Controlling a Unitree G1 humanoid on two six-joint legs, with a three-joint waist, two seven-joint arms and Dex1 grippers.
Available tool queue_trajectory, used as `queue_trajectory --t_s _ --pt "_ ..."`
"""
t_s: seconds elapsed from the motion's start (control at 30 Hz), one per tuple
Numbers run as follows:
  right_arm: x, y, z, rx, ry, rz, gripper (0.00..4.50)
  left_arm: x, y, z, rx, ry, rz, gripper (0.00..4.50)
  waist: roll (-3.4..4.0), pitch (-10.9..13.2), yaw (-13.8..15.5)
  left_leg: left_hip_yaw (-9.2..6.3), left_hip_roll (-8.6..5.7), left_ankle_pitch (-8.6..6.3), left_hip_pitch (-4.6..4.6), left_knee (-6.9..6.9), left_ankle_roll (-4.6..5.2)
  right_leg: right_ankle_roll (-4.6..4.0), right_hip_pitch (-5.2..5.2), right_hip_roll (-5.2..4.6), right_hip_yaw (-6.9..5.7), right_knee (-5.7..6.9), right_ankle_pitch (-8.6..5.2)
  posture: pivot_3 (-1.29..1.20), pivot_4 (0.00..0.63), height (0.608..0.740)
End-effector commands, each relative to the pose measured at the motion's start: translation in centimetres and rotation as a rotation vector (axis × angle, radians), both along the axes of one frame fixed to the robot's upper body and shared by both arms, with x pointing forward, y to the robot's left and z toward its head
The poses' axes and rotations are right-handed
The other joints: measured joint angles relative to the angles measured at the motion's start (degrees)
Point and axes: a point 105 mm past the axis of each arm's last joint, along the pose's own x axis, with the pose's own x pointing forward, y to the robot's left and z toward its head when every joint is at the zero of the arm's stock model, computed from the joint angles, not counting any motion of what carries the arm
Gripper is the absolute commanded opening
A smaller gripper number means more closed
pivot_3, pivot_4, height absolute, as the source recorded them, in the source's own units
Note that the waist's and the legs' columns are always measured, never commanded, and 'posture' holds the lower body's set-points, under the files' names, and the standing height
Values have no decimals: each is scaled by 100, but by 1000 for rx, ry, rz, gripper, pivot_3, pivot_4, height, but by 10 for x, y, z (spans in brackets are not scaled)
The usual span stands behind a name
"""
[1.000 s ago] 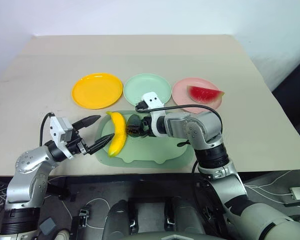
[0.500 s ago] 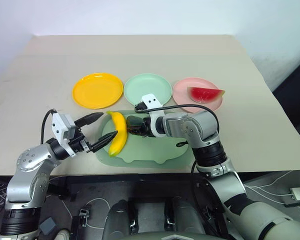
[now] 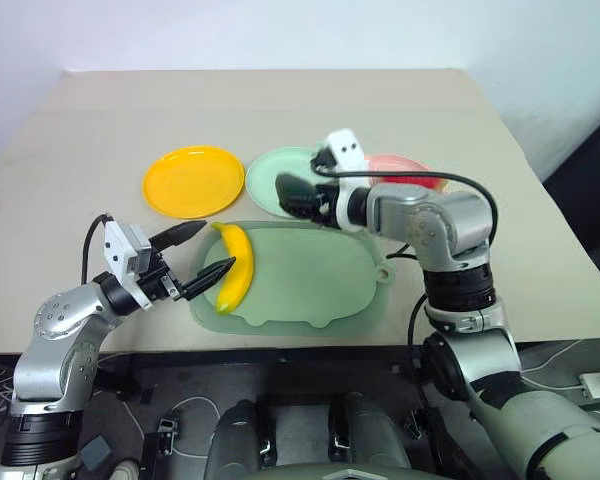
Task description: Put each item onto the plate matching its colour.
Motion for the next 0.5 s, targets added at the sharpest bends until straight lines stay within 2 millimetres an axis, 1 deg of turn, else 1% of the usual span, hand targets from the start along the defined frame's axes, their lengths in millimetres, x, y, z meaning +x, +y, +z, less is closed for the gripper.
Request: queue_trajectory --t_s 0.03,0.13,0.23,0.37,0.47,0.5 --pt "25 4 10 -6 -67 -37 3000 -4 5 8 -10 -44 14 4500 0 0 0 1 0 1 0 0 -2 0 0 1 0 1 0 0 150 695" --pt "43 12 5 -35 -82 -52 3000 -9 8 5 -11 -34 26 4500 1 1 -4 6 0 1 -1 0 -2 0 -3 1 1 1 0 0 150 695" --pt "58 20 -2 -62 -94 -66 3000 -13 12 -1 -3 -20 34 4500 2 1 -10 8 0 1 -4 -1 -2 0 -7 1 1 1 0 0 150 695" --pt "70 28 -8 -78 -102 -84 3000 -15 16 -7 0 -13 47 4500 2 2 2 10 0 2 -8 2 -2 0 -9 1 2 2 0 0 150 695" --pt "73 32 -15 -94 -100 -92 3000 -18 19 -11 0 -10 51 4500 3 2 11 9 1 1 -10 4 -2 0 -10 1 2 3 0 0 150 695" --pt "74 32 -18 -104 -99 -97 3350 -19 20 -13 -1 -8 53 4500 3 2 11 9 1 1 -11 4 -2 0 -10 1 2 3 0 0 150 695"
